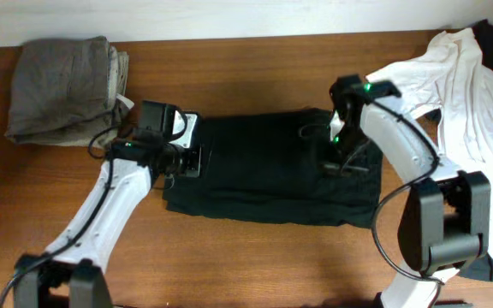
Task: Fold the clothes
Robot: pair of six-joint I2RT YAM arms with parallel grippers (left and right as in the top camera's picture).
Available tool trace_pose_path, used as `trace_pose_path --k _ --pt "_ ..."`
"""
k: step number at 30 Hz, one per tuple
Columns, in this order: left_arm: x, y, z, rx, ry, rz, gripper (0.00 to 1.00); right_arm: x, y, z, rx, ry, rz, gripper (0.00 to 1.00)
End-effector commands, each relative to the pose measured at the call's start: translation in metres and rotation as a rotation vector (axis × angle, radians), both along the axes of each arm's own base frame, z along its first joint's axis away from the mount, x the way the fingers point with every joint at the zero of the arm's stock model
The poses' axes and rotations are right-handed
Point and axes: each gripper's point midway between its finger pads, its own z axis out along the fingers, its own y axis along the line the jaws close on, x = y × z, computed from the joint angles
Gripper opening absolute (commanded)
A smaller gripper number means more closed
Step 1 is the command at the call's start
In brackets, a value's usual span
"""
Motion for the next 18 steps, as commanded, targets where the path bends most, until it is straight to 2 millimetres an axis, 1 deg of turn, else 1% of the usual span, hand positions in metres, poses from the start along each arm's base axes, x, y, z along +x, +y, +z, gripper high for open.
trace_pose_path --k 1,3,4,5,6,8,9,11,14,16,18 --pt "0.0 0.006 -0.039 0.047 0.116 0.03 0.0 -0.023 0.001 -0.029 0.021 0.051 -0.016 0.04" --pt "-0.007 0.008 -0.064 0.065 0.196 0.033 0.0 -0.035 -0.001 -0.049 0.016 0.07 -0.026 0.04" --pt "-0.008 0.009 -0.07 0.068 0.213 0.034 0.0 -0.039 -0.002 -0.056 0.015 0.079 -0.026 0.04" --pt "-0.01 0.012 -0.08 0.074 0.242 0.042 0.0 -0.051 -0.003 -0.067 0.013 0.104 -0.028 0.04" --pt "-0.012 0.016 -0.089 0.079 0.272 0.052 0.0 -0.058 -0.004 -0.074 0.009 0.123 -0.032 0.04" --pt "-0.014 0.023 -0.1 0.085 0.309 0.069 0.0 -0.068 -0.006 -0.086 0.003 0.138 -0.044 0.04" --pt "-0.018 0.034 -0.112 0.09 0.357 0.098 0.0 -0.074 -0.009 -0.09 -0.006 0.157 -0.079 0.04" --pt "-0.022 0.052 -0.117 0.084 0.409 0.177 0.0 -0.076 -0.017 -0.092 -0.007 0.17 -0.118 0.04" --pt "-0.024 0.077 -0.117 0.069 0.447 0.269 0.0 -0.071 -0.041 -0.095 -0.066 0.174 -0.237 0.04" --pt "-0.027 0.088 -0.117 0.065 0.467 0.302 0.0 -0.066 -0.054 -0.097 -0.087 0.155 -0.269 0.04" --pt "-0.031 0.096 -0.117 0.065 0.489 0.326 0.0 -0.065 -0.059 -0.098 -0.111 0.151 -0.277 0.04"
